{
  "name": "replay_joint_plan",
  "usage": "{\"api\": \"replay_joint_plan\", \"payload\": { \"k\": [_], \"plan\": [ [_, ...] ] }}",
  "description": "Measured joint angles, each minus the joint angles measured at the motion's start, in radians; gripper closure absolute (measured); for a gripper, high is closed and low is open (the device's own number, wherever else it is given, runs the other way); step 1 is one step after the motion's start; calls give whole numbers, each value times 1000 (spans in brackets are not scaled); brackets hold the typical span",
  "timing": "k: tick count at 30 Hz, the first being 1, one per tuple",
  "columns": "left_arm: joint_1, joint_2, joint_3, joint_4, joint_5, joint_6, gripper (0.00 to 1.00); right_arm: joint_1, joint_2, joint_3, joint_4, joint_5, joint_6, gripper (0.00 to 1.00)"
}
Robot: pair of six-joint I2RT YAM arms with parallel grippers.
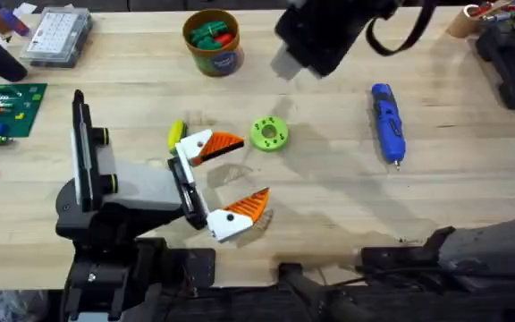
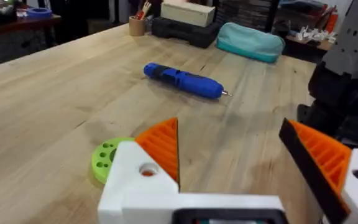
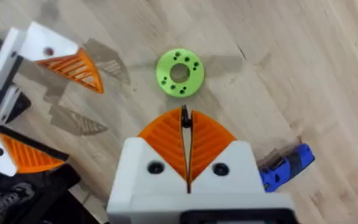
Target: Pick up the gripper from the table and insert it into the empty holder that is missing its gripper. Then pick up a screw, insert it into the mounting hole, and use the screwdriver to tighten it. Finally, clean up the table by picking up the vegetable and placing it into the bucket.
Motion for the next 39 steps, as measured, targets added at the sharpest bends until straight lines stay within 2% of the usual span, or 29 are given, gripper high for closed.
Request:
{"api": "replay_joint_plan", "payload": {
  "k": [8, 17, 28, 39],
  "plan": [
    [0, 0, 0, 0, 0, 0, 14, 88, 18, 17, 49, 0, -28, 998],
    [0, 0, 0, 0, 0, 0, 15, 130, 55, 42, 24, -1, -51, 998],
    [0, 0, 0, 0, 0, 0, 14, 142, 55, 47, 16, -10, -93, 998],
    [0, 0, 0, 0, 0, 0, 13, 241, 55, 47, 76, -17, -153, 998]
  ]
}}
